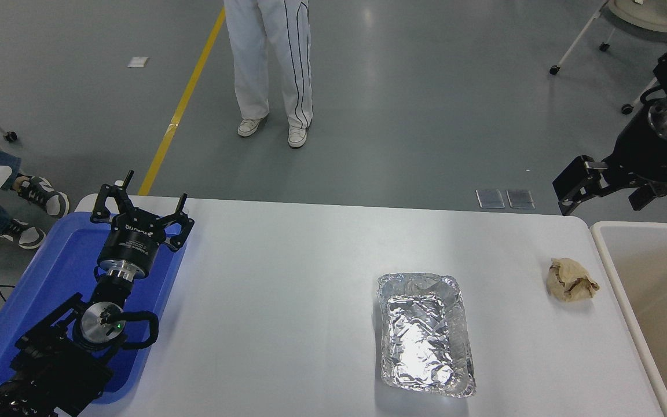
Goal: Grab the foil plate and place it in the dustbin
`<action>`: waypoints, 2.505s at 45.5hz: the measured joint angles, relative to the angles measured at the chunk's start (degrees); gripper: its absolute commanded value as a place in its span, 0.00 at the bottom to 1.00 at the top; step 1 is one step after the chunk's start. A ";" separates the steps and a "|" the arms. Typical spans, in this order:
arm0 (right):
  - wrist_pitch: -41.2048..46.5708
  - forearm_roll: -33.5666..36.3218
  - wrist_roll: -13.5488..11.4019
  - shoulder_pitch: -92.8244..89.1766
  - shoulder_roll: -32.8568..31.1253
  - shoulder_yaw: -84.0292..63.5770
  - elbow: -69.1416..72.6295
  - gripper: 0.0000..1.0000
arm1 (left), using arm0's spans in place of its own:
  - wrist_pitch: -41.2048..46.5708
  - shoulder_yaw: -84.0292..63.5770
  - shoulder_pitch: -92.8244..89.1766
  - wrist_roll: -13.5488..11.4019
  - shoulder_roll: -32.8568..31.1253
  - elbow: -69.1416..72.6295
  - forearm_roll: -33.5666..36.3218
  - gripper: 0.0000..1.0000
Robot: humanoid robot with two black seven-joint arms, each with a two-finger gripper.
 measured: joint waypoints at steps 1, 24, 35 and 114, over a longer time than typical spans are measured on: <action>0.00 0.00 0.00 0.07 0.03 0.01 -0.01 1.00 | 0.00 0.00 0.00 0.00 0.00 0.00 0.00 1.00; 0.00 0.00 0.00 3.49 0.15 -0.26 -0.11 1.00 | 0.00 -0.09 0.00 0.00 0.00 0.00 0.00 1.00; 0.00 0.12 0.00 4.07 0.42 0.09 -0.08 1.00 | 0.00 -0.13 0.00 0.00 0.00 0.00 0.00 1.00; -16.80 4.98 -0.01 -24.52 3.71 9.02 -0.11 0.99 | 0.00 -0.15 0.00 -0.01 0.00 0.00 -0.01 1.00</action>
